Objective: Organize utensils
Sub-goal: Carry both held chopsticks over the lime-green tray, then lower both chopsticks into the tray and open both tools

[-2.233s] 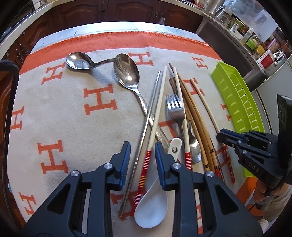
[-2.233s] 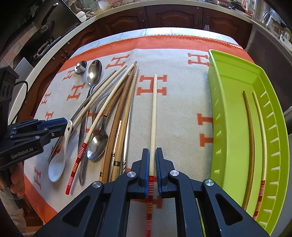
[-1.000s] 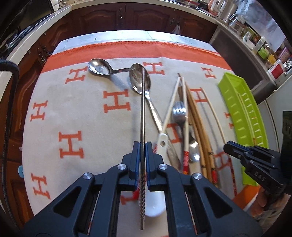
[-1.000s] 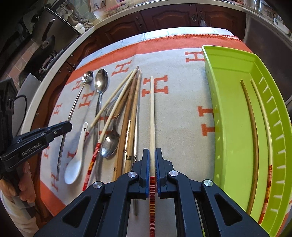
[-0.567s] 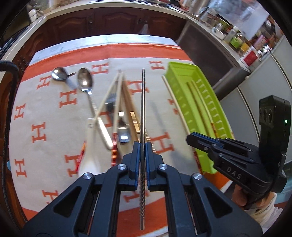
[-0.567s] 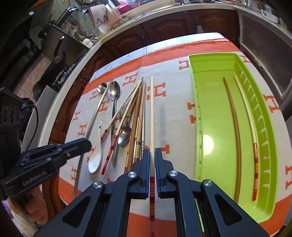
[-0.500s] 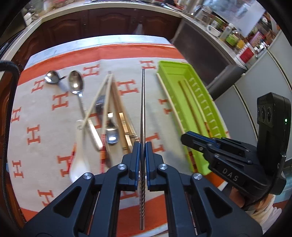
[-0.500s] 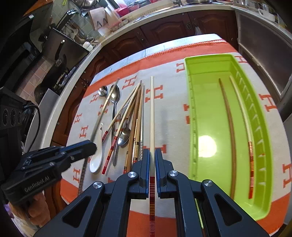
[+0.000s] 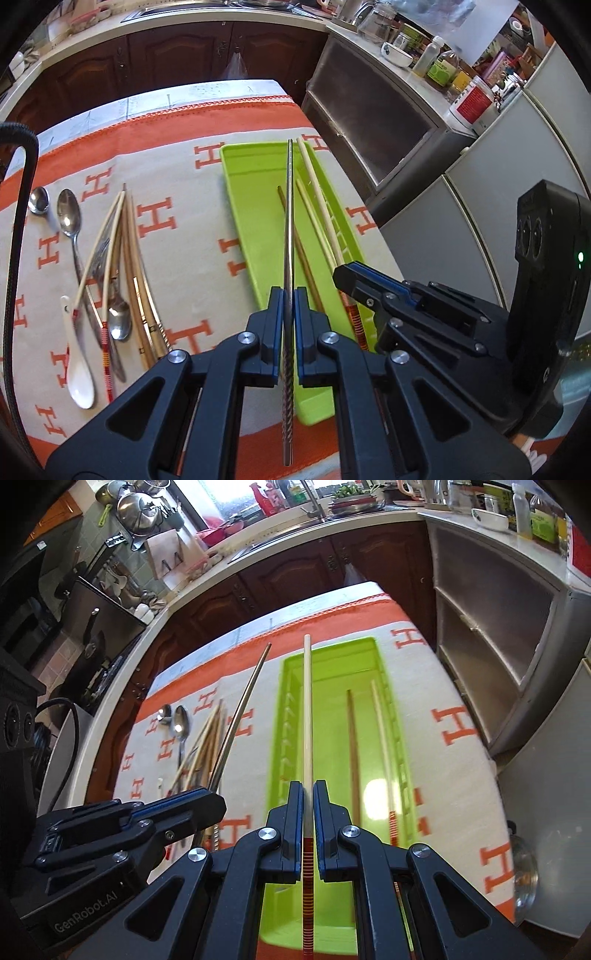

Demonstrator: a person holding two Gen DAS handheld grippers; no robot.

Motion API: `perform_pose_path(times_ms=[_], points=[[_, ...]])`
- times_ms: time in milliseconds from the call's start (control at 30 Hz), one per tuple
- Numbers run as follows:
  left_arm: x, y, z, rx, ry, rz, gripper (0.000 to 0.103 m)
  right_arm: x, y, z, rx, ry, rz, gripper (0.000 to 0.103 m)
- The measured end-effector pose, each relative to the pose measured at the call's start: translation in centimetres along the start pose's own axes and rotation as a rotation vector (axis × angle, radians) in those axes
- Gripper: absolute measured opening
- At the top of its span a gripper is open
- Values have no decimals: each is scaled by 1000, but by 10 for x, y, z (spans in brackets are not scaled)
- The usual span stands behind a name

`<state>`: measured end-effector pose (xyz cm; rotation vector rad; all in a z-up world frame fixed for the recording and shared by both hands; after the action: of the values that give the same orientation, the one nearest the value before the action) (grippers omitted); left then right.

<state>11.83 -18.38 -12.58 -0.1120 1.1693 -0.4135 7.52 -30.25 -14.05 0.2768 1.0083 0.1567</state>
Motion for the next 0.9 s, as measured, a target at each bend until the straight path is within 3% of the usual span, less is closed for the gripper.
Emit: perform_pose_path(times_ms=[367, 500, 600, 767, 900], points=[[51, 7, 9, -37, 53, 38, 4, 30, -25, 7, -15, 58, -80, 7], [55, 11, 3, -14, 76, 55, 6, 33, -23, 5, -9, 54, -77, 25], [53, 16, -4, -16, 84, 71, 14, 29, -21, 2, -12, 42, -94, 29], [43, 31, -14, -48, 77, 71, 40, 19, -17, -6, -9, 36, -86, 29], [29, 38, -22, -55, 53, 83, 44, 13, -13, -15, -8, 37, -77, 32]])
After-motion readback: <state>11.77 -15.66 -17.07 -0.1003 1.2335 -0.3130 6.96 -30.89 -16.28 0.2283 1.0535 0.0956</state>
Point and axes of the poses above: each gripper's, at about its wrist camera, not at the fingertips, and x roughly the way its jaws point, y to its left, z to its top, the point moved 5 cm from there along x, roughly the way its jaws point, and after that the axes turned 5 degrees about -x, right-handed, at the moved point
